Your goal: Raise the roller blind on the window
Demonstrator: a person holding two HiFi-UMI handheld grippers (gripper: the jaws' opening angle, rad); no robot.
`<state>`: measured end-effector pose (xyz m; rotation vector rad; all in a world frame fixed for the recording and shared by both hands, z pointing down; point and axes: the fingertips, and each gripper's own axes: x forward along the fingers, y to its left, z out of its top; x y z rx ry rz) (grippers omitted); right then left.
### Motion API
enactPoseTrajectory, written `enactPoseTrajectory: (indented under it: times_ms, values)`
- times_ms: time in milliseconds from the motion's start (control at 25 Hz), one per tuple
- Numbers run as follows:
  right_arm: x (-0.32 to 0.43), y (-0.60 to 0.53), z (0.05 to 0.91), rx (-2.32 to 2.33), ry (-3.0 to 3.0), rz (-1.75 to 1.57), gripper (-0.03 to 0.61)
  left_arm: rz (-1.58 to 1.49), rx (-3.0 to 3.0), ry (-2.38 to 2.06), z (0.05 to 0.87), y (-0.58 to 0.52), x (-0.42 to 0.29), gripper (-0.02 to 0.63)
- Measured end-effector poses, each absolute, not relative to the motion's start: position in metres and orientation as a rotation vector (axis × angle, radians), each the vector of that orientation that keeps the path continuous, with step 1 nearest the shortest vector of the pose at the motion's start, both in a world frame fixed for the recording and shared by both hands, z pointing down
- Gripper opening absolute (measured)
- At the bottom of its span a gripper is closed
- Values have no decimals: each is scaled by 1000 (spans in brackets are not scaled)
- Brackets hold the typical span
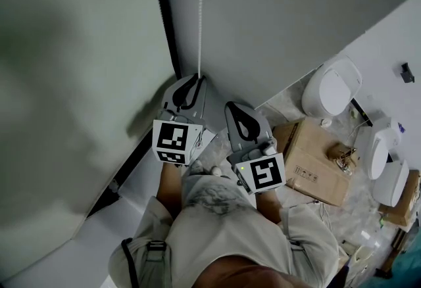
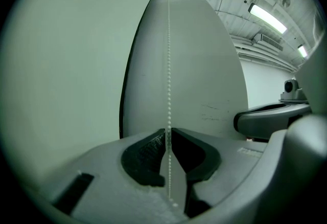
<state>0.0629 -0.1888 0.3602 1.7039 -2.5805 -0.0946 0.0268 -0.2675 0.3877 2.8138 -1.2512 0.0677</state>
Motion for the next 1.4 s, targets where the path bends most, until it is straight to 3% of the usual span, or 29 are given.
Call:
enactPoseTrajectory:
  times_ms: [120,1000,1400]
  values:
    - [66,-188,357,1706,-2580,-93,9,69,2806,-1256,386,-269,29,13]
    - [34,-169,333,1466,-2770,-69,11,60,2775,-1151,392,-206,13,8]
    - [16,-161,297,1305,-2880,-99,63,67,2760,-1156,397,-181,8,8]
